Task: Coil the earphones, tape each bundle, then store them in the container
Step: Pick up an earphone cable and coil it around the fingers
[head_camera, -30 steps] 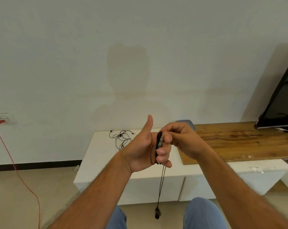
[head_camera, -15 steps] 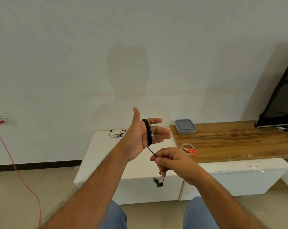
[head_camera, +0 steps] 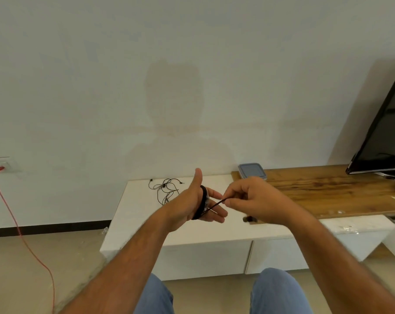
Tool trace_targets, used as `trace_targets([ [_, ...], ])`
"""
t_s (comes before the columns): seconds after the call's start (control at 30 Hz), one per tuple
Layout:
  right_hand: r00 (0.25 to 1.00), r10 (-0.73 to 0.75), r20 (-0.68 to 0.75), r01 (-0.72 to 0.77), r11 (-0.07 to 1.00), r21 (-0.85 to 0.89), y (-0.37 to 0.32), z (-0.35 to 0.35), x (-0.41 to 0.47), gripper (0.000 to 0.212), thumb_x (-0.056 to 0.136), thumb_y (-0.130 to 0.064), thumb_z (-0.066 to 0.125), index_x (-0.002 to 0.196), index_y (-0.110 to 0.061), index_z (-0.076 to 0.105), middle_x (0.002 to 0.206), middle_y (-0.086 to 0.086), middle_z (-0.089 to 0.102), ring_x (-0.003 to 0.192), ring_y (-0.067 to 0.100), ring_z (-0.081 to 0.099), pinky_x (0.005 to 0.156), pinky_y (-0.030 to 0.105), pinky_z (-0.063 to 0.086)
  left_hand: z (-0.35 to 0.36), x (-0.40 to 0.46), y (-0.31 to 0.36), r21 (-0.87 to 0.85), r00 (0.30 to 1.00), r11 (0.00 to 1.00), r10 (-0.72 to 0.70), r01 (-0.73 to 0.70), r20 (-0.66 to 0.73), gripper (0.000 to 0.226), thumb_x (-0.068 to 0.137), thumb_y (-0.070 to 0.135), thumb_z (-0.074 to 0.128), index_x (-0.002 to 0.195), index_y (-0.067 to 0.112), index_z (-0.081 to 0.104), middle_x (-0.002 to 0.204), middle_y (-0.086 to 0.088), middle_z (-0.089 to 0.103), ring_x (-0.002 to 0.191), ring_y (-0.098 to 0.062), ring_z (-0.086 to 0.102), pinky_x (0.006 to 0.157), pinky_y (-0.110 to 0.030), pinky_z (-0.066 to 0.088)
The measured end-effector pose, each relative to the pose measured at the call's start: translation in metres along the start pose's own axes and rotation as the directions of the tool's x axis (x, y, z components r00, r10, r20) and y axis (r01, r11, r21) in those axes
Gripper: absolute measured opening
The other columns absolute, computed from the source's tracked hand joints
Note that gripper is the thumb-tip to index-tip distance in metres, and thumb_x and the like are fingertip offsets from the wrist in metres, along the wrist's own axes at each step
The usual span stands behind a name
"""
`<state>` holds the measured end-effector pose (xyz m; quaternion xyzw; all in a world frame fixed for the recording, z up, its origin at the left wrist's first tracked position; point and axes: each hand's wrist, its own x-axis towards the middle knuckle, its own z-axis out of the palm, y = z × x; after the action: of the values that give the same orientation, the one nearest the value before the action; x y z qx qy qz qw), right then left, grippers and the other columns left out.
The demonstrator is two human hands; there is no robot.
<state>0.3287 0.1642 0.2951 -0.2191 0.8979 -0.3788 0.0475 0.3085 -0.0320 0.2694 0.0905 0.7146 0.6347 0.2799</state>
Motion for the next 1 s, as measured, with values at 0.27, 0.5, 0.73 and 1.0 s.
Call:
trace_targets([
  [0.27, 0.996, -0.054, -0.067, 0.069, 0.966, 0.251, -0.011, -0.019, 0.018, 0.006, 0.088, -0.005, 0.068, 0.087, -0.009, 0.073, 0.076, 0.006, 0.072, 0.064, 0.014, 0.063, 0.062, 0.029, 0.057, 0.016, -0.008, 0.004, -0.150, 0.980, 0.989, 0.027, 0.003, 0.195, 0.083, 0.078, 0.080, 0.008, 0.085, 0.010, 0.052, 0.079, -0.017, 0.066, 0.070, -0.030, 0.064, 0.082, -0.040, 0.054],
  [0.5, 0.990, -0.109, -0.088, 0.139, 0.829, 0.542, -0.003, -0.006, 0.022, 0.010, 0.086, 0.005, 0.065, 0.091, -0.001, 0.070, 0.072, 0.003, 0.070, 0.070, 0.016, 0.066, 0.066, 0.024, 0.054, 0.023, -0.016, 0.009, -0.250, 0.957, 0.966, 0.127, -0.060, 0.262, 0.073, 0.087, 0.073, 0.008, 0.059, 0.016, 0.044, 0.060, -0.010, 0.056, 0.052, -0.023, 0.057, 0.074, -0.039, 0.054],
  [0.73, 0.994, -0.080, -0.079, 0.111, 0.612, 0.783, 0.001, 0.023, 0.015, 0.017, 0.084, -0.015, 0.060, 0.083, -0.018, 0.077, 0.082, 0.004, 0.073, 0.078, 0.016, 0.069, 0.071, 0.028, 0.056, 0.019, -0.020, 0.007, -0.344, 0.945, 0.923, 0.254, -0.173, 0.205, 0.052, 0.092, 0.053, 0.040, 0.050, 0.021, 0.039, 0.048, 0.000, 0.040, 0.039, -0.014, 0.039, 0.057, -0.032, 0.048],
  [1.0, 0.993, -0.008, -0.114, 0.100, 0.538, 0.837, -0.002, 0.045, 0.010, 0.016, 0.079, -0.011, 0.065, 0.081, -0.018, 0.079, 0.082, 0.005, 0.074, 0.077, 0.018, 0.069, 0.070, 0.031, 0.056, 0.006, -0.022, 0.004, -0.462, 0.932, 0.875, 0.275, -0.141, 0.236, 0.050, 0.091, 0.040, 0.043, 0.044, 0.021, 0.040, 0.038, 0.005, 0.035, 0.030, -0.006, 0.029, 0.044, -0.022, 0.037],
])
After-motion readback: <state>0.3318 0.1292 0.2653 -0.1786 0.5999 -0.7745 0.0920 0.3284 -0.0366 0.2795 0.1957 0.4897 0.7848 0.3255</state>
